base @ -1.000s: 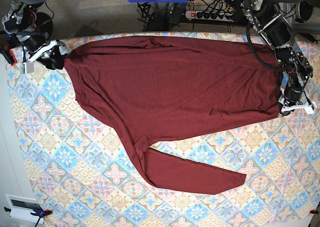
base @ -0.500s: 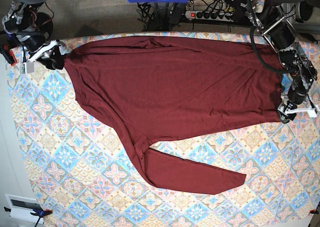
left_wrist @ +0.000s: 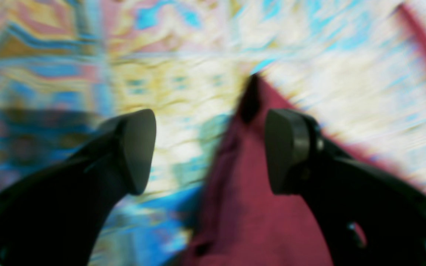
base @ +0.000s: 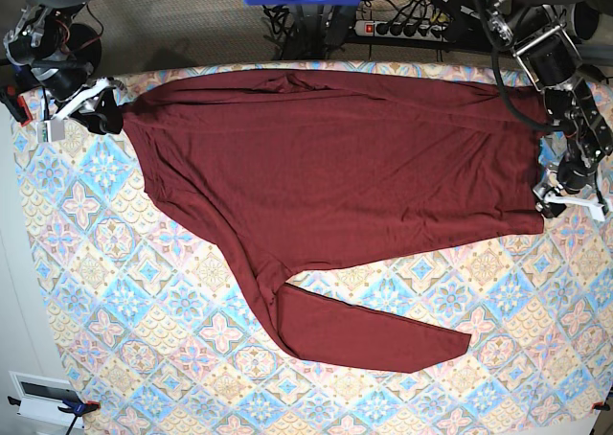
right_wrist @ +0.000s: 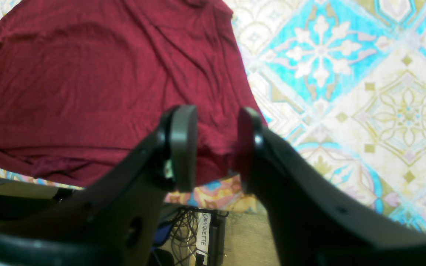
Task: Layout the t-shirt on the table in an organized manner, then fold the t-shirt properly
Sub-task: 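Drag the grasped shirt side with the left gripper toward the shirt edge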
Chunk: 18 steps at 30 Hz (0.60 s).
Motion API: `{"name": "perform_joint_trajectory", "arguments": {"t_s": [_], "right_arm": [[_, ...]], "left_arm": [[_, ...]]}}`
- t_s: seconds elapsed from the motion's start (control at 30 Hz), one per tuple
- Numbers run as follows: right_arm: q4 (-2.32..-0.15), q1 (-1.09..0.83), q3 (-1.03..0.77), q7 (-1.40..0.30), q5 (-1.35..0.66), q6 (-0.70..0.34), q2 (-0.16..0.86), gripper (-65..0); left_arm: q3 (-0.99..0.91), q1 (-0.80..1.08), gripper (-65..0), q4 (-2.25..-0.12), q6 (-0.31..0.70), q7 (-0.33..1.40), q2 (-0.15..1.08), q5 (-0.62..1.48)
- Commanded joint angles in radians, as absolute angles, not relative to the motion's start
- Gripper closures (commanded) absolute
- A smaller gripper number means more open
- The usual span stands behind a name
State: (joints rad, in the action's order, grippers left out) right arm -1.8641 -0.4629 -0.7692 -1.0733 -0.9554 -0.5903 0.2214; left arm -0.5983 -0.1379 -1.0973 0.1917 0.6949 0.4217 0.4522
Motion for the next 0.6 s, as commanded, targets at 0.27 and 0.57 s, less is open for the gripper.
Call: {"name": "perform_joint_trajectory", "arguments": {"t_s": [0.27, 0.57], "right_arm": [[-1.871, -0.463, -0.776, -1.052, -0.980, -0.595, 0.239, -17.7], [-1.871, -0.463, -0.776, -1.052, -0.980, -0.595, 0.239, -17.7]], "left_arm": [[-0.446, -0.136, -36.4, -1.109, 0.202, 0.680, 0.450, 0.433], [-0.441, -0.171, -29.1, -1.046, 0.202, 0.679, 0.441, 0.433]]}}
